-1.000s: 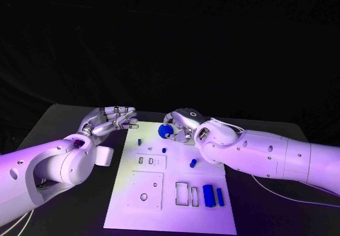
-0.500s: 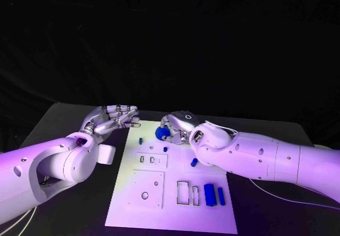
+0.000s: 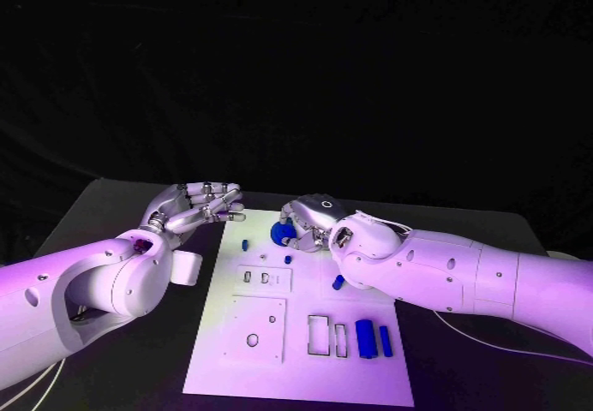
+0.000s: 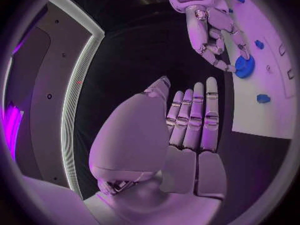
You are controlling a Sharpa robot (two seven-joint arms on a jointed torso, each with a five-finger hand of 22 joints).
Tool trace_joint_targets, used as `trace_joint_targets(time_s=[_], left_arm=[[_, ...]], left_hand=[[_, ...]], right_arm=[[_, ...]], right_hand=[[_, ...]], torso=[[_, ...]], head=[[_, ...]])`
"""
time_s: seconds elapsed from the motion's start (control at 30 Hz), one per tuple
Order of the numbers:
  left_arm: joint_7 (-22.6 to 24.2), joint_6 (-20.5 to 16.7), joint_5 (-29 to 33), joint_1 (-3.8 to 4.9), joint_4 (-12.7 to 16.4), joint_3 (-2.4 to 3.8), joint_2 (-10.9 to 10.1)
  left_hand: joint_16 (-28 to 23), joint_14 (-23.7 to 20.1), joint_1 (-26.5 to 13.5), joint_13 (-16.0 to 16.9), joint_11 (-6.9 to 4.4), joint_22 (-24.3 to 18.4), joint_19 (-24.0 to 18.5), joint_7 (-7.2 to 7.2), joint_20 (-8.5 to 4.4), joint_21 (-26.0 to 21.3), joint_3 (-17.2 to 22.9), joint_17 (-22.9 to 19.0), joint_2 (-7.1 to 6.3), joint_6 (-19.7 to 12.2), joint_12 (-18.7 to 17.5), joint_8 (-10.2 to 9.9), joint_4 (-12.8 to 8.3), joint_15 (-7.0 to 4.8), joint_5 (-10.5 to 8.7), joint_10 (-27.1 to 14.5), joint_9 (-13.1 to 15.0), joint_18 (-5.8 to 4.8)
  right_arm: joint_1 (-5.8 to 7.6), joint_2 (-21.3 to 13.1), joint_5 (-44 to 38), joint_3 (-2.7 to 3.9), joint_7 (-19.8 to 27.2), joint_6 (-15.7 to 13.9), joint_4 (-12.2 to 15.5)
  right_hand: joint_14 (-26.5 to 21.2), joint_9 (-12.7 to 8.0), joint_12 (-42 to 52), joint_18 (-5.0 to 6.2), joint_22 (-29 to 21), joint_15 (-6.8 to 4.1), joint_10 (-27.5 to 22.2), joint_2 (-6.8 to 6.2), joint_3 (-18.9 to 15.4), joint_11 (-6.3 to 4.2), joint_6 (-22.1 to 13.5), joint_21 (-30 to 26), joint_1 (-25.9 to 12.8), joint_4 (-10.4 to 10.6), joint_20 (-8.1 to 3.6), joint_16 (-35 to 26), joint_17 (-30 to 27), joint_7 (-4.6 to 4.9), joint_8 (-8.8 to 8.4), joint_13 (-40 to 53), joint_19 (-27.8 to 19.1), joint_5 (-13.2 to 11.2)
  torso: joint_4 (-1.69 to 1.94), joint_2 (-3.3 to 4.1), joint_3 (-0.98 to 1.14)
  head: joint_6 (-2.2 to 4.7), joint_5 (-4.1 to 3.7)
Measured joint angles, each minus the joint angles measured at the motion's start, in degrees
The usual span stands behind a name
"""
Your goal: Assemble the parts on the task board
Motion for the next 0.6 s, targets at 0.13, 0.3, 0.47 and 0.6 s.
trace_joint_targets(time_s=[0.13, 0.3, 0.47, 0.6], left_arm=[[0.0, 0.0, 0.0, 0.0, -0.02, 0.0, 0.0], [0.0, 0.0, 0.0, 0.0, -0.06, 0.0, 0.0], [-0.03, 0.02, 0.0, 0.0, -0.14, 0.0, 0.0], [-0.07, 0.03, 0.02, 0.0, -0.2, 0.0, 0.01]], left_hand=[[0.0, 0.0, 0.0, 0.0, 0.0, 0.0, 0.0, 0.0, 0.0, 0.0, 0.0, 0.0, 0.0, 0.0, 0.0, -0.2, 0.0, 0.0, 0.0, 0.0, 0.0, 0.0], [0.0, 0.0, 0.0, 0.0, 0.0, 0.0, 0.0, 0.0, 0.0, 0.21, 0.0, 0.05, 0.0, 0.0, 0.01, -0.2, 0.0, 0.0, 0.0, 0.0, 0.0, 0.0], [0.0, 0.0, 0.0, 0.0, 0.0, -0.01, 0.0, 0.0, 0.0, 0.22, 0.0, 0.11, 0.0, 0.0, 0.01, -0.2, 0.0, 0.0, 0.0, 0.0, 0.01, 0.0], [0.0, 0.0, 0.0, 0.0, 0.0, -0.01, 0.0, 0.0, 0.0, 0.22, 0.0, 0.11, 0.0, 0.0, 0.01, -0.2, 0.0, 0.0, 0.0, 0.0, 0.01, 0.0]], right_arm=[[-0.05, 0.29, 0.0, -0.06, -0.2, 0.19, -0.52], [-0.1, 0.45, 0.06, -0.1, -0.38, 0.57, -0.81], [-0.08, 0.48, 0.2, -0.1, -0.51, 1.59, -0.83], [-0.07, 0.42, 0.37, -0.09, -0.57, 2.68, -0.83]], right_hand=[[0.02, -0.82, 0.0, 0.0, 0.0, 0.88, -0.01, -0.28, -0.34, 1.15, -3.36, 0.0, -1.35, 0.67, 0.38, 0.0, 0.0, 0.61, -3.43, 0.0, 0.12, -2.04], [-0.01, -1.28, 0.0, 0.0, -0.01, 1.86, -0.11, -0.54, -2.67, 2.17, -5.4, 0.0, -2.06, 1.34, 1.56, 0.0, 0.0, 1.93, -5.85, 0.0, 0.09, -3.2], [-0.01, -0.79, 0.0, 0.01, -0.01, 1.86, -0.11, 0.09, -6.16, 2.17, -4.7, 0.0, -4.31, 4.24, 1.56, 0.0, -0.01, 1.67, -6.17, 0.0, 0.09, -3.2], [-0.01, -0.44, 0.0, 0.01, -0.01, 1.86, -0.11, 0.65, -7.71, 2.17, -3.95, 0.0, -5.15, 5.79, 1.56, 0.0, -0.01, 1.32, -6.17, 0.0, 0.09, -2.88]], torso=[[0.01, -0.01, -0.03], [0.01, -0.01, -0.04], [0.0, -0.02, -0.07], [0.02, -0.03, -0.07]], head=[[0.03, -0.01], [0.07, 0.04], [0.07, 0.0], [-0.01, -0.04]])
